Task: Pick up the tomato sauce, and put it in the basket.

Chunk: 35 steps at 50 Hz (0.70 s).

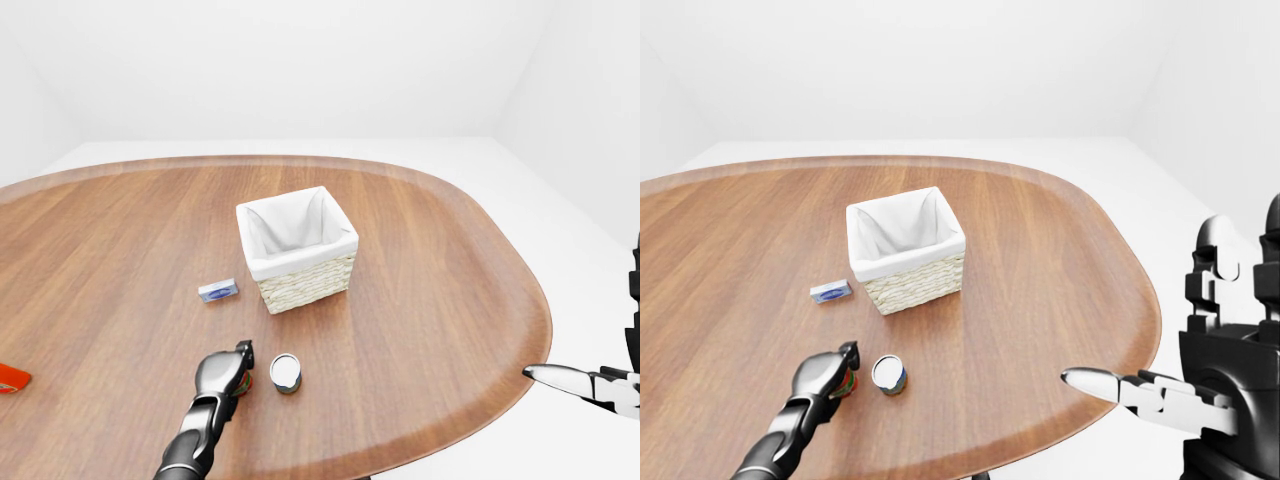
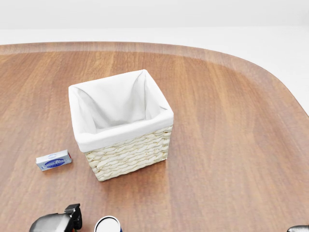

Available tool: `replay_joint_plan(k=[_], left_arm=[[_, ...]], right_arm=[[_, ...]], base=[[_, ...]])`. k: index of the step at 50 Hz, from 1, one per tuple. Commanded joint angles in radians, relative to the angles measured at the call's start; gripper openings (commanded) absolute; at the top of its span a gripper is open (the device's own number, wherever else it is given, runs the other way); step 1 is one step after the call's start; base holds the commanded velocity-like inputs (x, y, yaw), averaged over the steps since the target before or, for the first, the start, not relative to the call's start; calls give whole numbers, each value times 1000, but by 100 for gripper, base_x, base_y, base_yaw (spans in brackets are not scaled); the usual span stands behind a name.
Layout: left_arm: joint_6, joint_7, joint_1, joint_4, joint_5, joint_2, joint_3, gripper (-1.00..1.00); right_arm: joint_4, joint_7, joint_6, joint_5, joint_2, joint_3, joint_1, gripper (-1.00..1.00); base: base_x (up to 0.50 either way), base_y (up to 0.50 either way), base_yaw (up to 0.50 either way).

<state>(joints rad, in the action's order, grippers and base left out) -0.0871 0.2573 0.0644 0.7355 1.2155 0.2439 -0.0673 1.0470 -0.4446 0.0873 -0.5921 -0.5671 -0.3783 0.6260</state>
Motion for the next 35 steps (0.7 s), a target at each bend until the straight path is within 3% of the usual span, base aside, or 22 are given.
replay_joint_plan(k=[1, 2, 3, 6, 12, 21, 24, 26, 27, 30, 32, 35], left_arm=[[1, 54, -8, -162, -29, -7, 42, -100], [0, 45, -8, -206, -59, -13, 62, -100], [0, 84, 3, -293, -78, -16, 87, -100], [0, 26, -5, -442, -184, -34, 135, -100], [0, 36, -10, -657, -268, -59, 205, -100], [43, 74, 17, -824, -410, -74, 275, -100], [45, 82, 18, -868, -439, -74, 284, -100], [30, 81, 11, -888, -455, -74, 280, -100], [41, 80, 10, -896, -457, -82, 279, -100], [37, 76, 3, -911, -460, -87, 270, -100], [47, 65, 8, -921, -452, -90, 263, -100], [94, -17, 17, -994, -442, -96, 246, -100]], right_arm=[[0, 7, 0, 7, 11, 4, 1, 100], [0, 11, 0, 7, 15, 3, 1, 100], [0, 5, 0, 8, 8, 6, 1, 100], [0, 7, 0, 11, 13, 8, -4, 100], [0, 18, 0, 16, 26, 9, -6, 100], [0, 18, 0, 10, 24, 3, -7, 100], [0, 17, 0, 9, 21, 3, -8, 100], [0, 18, 0, 9, 23, 3, -10, 100], [0, 15, 0, 4, 17, -1, -7, 100], [0, 14, 0, 5, 17, -1, -10, 100], [0, 7, 0, 2, 9, -1, -13, 100], [0, -3, 0, 9, 0, 11, -16, 100]], base=[[0, 0, 0], [0, 0, 0], [0, 0, 0], [0, 0, 0], [0, 0, 0], [0, 0, 0], [0, 0, 0], [0, 0, 0], [0, 0, 0], [0, 0, 0], [0, 0, 0], [0, 0, 0]])
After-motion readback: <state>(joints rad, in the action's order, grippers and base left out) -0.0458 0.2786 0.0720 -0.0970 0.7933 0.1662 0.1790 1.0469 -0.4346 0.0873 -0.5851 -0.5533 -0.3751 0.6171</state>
